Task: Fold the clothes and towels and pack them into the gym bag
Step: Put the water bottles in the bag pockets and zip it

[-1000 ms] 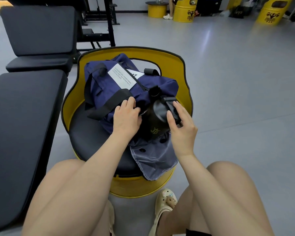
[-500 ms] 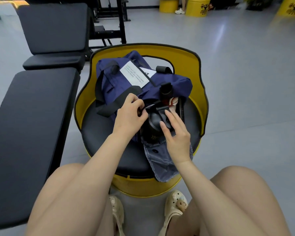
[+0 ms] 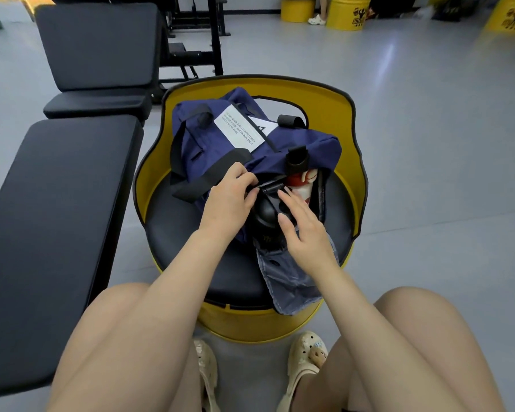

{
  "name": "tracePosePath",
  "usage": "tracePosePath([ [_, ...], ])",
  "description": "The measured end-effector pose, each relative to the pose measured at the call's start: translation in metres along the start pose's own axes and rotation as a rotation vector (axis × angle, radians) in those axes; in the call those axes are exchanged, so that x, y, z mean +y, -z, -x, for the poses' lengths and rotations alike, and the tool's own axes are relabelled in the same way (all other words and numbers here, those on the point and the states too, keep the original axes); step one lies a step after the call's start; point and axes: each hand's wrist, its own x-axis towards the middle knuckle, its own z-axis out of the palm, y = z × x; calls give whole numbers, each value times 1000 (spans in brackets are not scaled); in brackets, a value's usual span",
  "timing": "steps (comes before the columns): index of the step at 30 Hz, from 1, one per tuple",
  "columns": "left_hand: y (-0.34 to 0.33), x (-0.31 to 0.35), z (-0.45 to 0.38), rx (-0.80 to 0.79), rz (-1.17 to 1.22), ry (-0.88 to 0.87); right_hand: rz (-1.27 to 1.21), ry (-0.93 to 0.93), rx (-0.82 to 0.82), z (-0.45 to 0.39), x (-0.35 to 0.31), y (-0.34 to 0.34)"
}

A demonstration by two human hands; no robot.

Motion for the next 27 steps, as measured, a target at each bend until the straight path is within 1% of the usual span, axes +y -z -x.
tracePosePath([
  [5,6,2,3,13,-15,-34,-94,-105,-30,-4,-8,5],
  [12,15,8,7,1,-20,-42,-127,-195,-43,-10,-14,4],
  [15,16,9,9,-17,-22,-39,-127,-227,-22,-16,-20,3],
  [19,15,10,10,-43,0,-37,-111,-247,57,-24,-23,-5],
  [23,11,12,11,-51,24,-28,-88,-200,110,-26,-17,-13],
  [27,8,11,15,-53,-11,-28,-198,-316,99,-9,12,-23],
])
